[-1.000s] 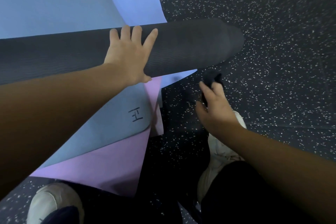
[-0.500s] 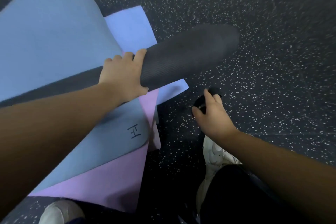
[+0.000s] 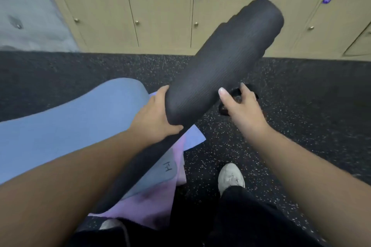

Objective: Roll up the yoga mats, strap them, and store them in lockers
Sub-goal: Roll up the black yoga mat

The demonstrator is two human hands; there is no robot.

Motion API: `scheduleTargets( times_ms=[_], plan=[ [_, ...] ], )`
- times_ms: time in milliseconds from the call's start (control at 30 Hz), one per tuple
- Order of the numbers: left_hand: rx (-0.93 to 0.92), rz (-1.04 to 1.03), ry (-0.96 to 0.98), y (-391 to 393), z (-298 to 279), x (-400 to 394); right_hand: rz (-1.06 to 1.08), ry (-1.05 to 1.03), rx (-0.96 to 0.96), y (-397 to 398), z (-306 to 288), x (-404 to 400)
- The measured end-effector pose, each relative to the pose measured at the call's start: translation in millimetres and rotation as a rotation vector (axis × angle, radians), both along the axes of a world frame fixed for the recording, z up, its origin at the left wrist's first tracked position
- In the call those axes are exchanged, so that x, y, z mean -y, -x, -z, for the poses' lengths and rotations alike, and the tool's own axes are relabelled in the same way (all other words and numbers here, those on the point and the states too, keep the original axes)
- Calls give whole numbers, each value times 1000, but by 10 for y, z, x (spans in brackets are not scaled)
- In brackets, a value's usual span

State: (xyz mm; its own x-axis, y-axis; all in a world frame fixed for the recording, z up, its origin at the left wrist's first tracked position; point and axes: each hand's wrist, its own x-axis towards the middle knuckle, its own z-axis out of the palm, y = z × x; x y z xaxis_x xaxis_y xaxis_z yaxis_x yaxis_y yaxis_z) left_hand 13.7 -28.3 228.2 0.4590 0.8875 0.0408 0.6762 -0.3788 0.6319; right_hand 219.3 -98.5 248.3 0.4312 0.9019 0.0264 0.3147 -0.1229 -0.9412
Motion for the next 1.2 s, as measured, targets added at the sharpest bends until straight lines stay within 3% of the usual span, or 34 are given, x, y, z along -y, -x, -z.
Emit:
scheduleTargets(
  times_ms=[133, 300, 433, 667, 900, 1200],
  plan=[
    [19, -43, -16, 288, -315, 565, -44, -150, -242, 268, -567, 390],
    [67, -26, 43, 663, -540, 1129, -119, -169, -410, 785, -981, 940],
    [357, 41, 171, 890, -676, 1472, -191, -146, -351, 1239, -1099, 1312],
    [682, -119, 214, 1160, -959, 1965, -248, -16, -48, 1652, -1022, 1656],
    [671, -76, 140, 1155, -1395, 1988, -180, -20, -90, 1667, -1076, 1721],
    [726, -95, 247, 984, -1897, 1763, -132, -84, -87, 1528, -1265, 1655]
  ],
)
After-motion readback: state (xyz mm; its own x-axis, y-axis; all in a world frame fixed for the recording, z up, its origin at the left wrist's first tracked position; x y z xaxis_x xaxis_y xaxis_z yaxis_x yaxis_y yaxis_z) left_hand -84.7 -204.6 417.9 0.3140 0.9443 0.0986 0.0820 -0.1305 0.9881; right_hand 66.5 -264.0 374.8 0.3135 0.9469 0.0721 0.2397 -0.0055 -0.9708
